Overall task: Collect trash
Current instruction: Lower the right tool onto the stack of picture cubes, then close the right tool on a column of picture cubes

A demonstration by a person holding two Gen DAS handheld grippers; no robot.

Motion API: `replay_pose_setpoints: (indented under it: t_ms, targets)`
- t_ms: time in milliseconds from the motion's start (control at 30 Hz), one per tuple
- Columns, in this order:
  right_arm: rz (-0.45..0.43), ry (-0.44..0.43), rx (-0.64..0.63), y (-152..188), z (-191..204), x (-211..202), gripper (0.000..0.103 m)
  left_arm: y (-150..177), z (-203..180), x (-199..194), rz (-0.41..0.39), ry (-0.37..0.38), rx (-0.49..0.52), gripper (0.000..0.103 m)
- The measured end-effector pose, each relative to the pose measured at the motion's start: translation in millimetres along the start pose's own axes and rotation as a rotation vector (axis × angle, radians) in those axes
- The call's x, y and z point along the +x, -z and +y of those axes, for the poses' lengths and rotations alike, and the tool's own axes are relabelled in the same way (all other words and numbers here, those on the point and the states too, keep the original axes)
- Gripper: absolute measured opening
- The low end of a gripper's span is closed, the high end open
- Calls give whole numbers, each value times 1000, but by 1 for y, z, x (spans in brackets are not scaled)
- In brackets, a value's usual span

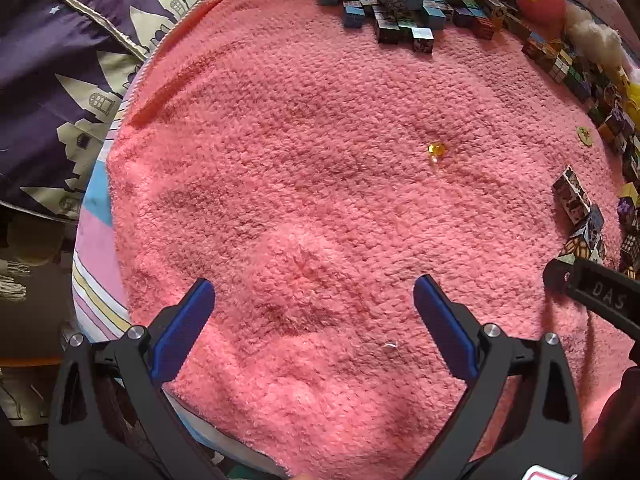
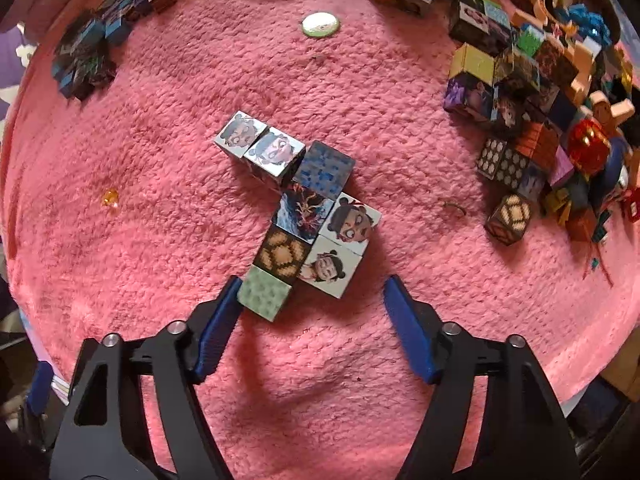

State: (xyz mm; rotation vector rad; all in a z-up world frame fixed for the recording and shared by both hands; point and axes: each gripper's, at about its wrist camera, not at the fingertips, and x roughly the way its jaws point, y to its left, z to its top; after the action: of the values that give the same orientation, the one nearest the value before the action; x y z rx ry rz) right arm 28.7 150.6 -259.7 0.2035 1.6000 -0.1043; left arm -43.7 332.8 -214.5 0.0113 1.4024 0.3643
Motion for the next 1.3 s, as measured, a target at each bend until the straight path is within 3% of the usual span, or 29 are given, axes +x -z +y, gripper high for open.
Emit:
replay_pose_setpoints:
  t_ms: [67,133,333,800,1133,1300]
  targets:
    - [-5,8,-2,-1,-1,-2,59,-1,-1,1,1,12,3,96]
    - [-4,17,3,2,-4,-5,42,-2,-2,1,3,27,4,96]
    - [6,-10,42,7,-16,-8,20,-2,-20,-6,-14,66,54,96]
    - [-41,-132,98,23,-60,-20,18,1,-50,-26,-54,100,150,96]
    - [-145,-193,130,38,-83,-91,18,-6,-79,-57,-111,118,222,96]
    - [-174,-212,143,41,-88,-106,18,-7,-93,-75,-151,123,253,96]
